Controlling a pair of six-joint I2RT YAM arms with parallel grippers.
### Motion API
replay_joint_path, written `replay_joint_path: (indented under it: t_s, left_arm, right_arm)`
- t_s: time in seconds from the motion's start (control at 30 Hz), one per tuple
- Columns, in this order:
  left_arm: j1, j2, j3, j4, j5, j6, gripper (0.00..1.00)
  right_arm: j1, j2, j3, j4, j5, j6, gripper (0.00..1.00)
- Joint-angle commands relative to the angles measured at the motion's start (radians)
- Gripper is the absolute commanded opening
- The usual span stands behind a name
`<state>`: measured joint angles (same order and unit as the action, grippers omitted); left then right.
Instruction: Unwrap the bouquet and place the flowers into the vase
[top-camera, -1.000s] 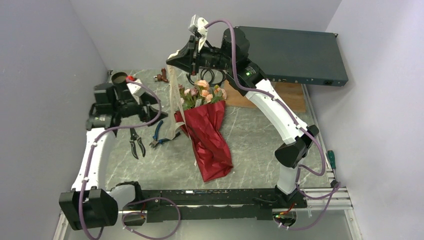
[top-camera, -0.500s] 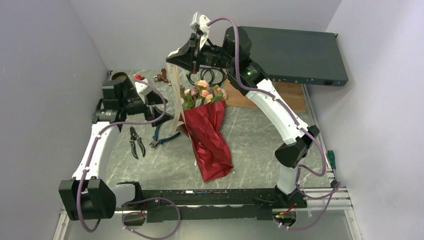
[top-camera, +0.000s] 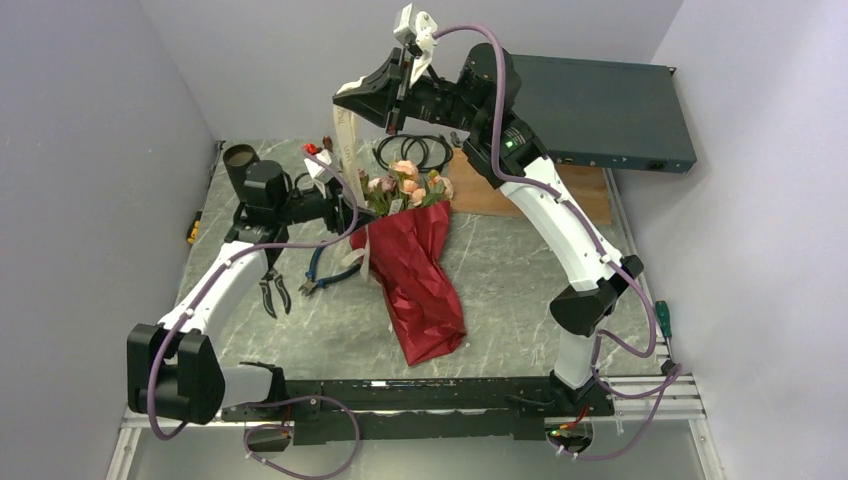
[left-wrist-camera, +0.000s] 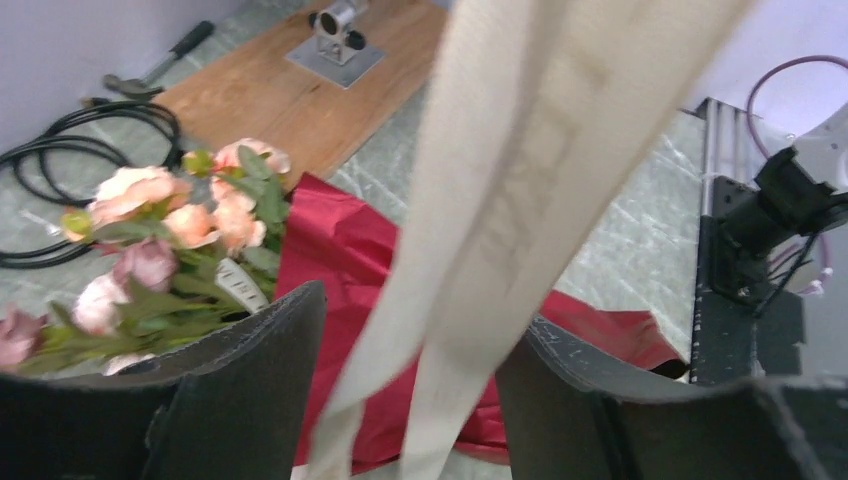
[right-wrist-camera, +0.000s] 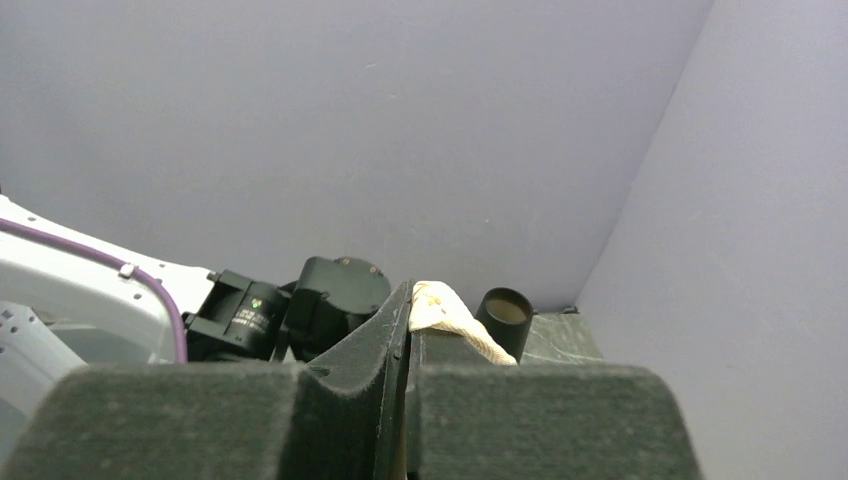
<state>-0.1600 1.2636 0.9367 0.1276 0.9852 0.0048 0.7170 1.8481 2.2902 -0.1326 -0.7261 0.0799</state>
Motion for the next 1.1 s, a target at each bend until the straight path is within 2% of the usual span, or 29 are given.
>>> replay_joint_path:
  t_s: [0.0,0.07,0.13,0.17,0.2,0.3,0.37,0.4,0.47,0.53,0.63,0.7,0.8,0.87,1.07]
  left_arm:
    - [-0.036,-0.016,-0.013,0.097,-0.034,-0.072,0.55]
    - [-0.035,-0.042,-0.007,0.045,-0.045,-0.057,0.39]
    - [-0.030,-0.080,0.007,-0.009,-0.064,-0.049,0.13]
    - [-0.023,-0.102,0.012,-0.032,-0.075,-0.056,0.04]
    - [-0.015,-0.121,0.023,-0.052,-0.085,-0.068,0.00]
    - [0.036,-0.172,0.090,-0.153,-0.092,-0.099,0.00]
    - [0.104,-0.186,0.165,-0.228,-0.086,-0.142,0.00]
    - [0.142,-0.184,0.211,-0.270,-0.079,-0.160,0.00]
    - [0.228,-0.159,0.342,-0.416,-0.045,-0.158,0.00]
    - [0.275,-0.127,0.464,-0.555,-0.040,-0.134,0.00]
    - [0.318,-0.072,0.644,-0.755,-0.058,-0.066,0.00]
    - [0.341,-0.026,0.777,-0.909,-0.114,-0.021,0.00]
    - [0.399,0.041,0.955,-1.122,-0.169,0.093,0.00]
    - [0.466,0.063,1.019,-1.215,-0.200,0.160,0.00]
    - [0.671,0.147,1.189,-1.399,-0.227,0.324,0.00]
  right_arm:
    - [0.004,-0.012,0.043,0.054,0.044,0.000,0.00]
    - [0.003,-0.018,0.037,0.047,0.064,-0.020,0.00]
    - [-0.006,-0.026,0.026,0.039,0.084,-0.036,0.00]
    - [-0.012,-0.031,0.018,0.038,0.091,-0.038,0.00]
    - [-0.021,-0.038,0.008,0.036,0.098,-0.037,0.00]
    - [-0.047,-0.063,-0.047,0.020,0.113,-0.043,0.00]
    - [-0.058,-0.093,-0.141,0.017,0.112,-0.047,0.00]
    - [-0.060,-0.114,-0.175,0.013,0.102,-0.052,0.06]
    - [-0.060,-0.140,-0.253,-0.009,0.056,-0.069,0.24]
    - [-0.056,-0.155,-0.330,-0.038,-0.005,-0.071,0.49]
    - [-0.031,-0.179,-0.454,-0.078,-0.027,-0.155,0.79]
    - [-0.018,-0.204,-0.556,-0.063,-0.021,-0.190,0.89]
    - [-0.009,-0.231,-0.629,-0.056,-0.011,-0.217,0.95]
    - [-0.007,-0.242,-0.656,-0.074,-0.007,-0.233,0.99]
    - [-0.007,-0.289,-0.740,-0.076,0.007,-0.255,1.00]
